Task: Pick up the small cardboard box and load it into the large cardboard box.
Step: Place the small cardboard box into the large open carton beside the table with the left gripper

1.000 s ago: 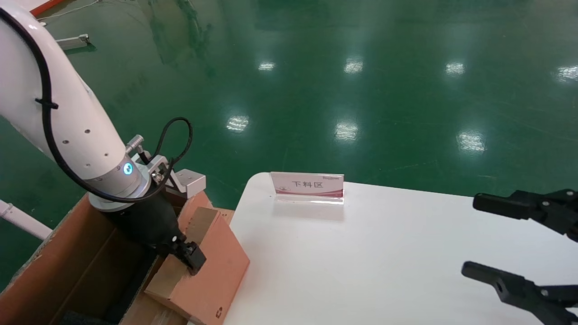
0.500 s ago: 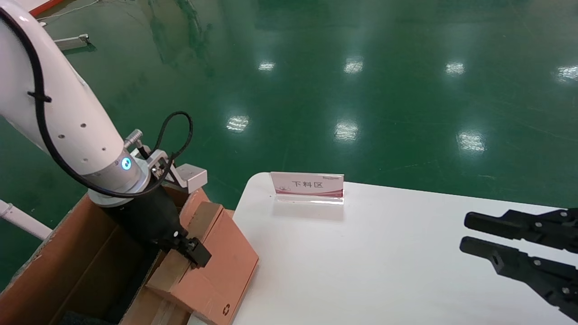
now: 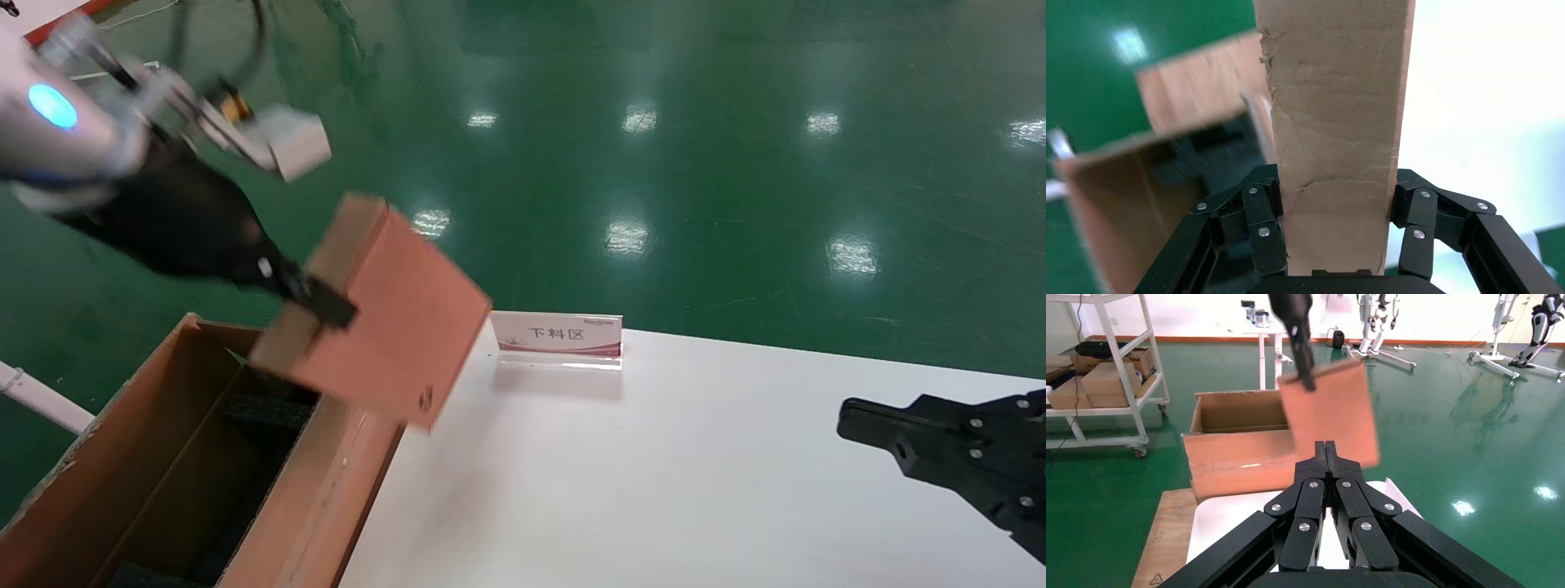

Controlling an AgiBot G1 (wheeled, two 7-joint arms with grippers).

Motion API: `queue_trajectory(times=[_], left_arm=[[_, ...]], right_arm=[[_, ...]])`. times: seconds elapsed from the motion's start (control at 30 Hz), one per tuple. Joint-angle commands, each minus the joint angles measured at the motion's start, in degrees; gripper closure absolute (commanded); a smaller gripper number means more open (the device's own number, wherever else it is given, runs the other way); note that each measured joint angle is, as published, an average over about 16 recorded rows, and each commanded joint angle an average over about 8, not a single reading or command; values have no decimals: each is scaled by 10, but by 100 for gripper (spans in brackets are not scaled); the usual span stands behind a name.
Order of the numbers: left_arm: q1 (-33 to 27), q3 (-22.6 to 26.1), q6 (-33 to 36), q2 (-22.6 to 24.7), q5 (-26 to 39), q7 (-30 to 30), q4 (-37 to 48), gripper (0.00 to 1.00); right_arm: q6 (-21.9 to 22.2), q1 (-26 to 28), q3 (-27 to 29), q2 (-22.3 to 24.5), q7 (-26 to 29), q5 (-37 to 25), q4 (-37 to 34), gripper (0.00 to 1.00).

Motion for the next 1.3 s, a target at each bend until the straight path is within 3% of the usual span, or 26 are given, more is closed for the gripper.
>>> queue_trajectory(times=[0.03,0.43,0.77,0.93,1.2,1.3], left_arm=[[-24,-7,2,-5,4,12,-4,100],[-133,-23,7,-62,55,123,-21,100],[-192,73,8,-81,43,159,-21,100],[-252,198,8,-52,0,158,-10,100],[-359,529,8,78,-146,165,38,100],[-380,627,8,114,-189,174,60,100]], right_arm=[[0,0,0,0,0,0,0,0],[0,0,0,0,0,0,0,0],[0,0,0,0,0,0,0,0],[0,0,0,0,0,0,0,0],[0,0,0,0,0,0,0,0],[0,0,0,0,0,0,0,0]])
